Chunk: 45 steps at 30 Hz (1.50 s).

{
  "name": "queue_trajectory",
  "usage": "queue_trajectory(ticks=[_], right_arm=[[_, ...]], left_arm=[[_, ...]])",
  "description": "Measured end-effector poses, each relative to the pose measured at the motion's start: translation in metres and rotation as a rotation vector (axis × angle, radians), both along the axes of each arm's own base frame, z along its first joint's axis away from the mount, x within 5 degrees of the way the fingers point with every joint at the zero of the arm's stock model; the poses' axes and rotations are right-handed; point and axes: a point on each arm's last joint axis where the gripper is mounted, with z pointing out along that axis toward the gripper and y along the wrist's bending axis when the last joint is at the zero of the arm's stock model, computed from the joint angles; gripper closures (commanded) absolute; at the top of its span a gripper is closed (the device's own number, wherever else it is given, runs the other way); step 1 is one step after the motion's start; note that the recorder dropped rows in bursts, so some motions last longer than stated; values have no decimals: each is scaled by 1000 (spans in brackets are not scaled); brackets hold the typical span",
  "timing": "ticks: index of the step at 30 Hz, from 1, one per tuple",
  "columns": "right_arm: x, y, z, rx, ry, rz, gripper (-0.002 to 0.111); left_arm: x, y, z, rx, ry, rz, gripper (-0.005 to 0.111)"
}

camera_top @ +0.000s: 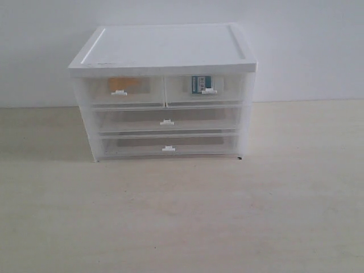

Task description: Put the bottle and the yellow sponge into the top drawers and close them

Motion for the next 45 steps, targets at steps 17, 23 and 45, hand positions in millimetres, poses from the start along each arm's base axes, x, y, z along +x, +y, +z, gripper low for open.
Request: queue_trajectory(ticks=[17, 23, 45], right_arm=[[0, 0, 0, 0, 0, 0, 108], [0, 0, 0, 0, 0, 0, 108], [0, 0, 0, 0, 0, 0, 108]], left_arm=[[-92, 14, -51, -463, -571, -76, 103], [-89, 13, -68, -503, -560, -60, 103], [-83, 23, -103, -387, -512, 147, 103]])
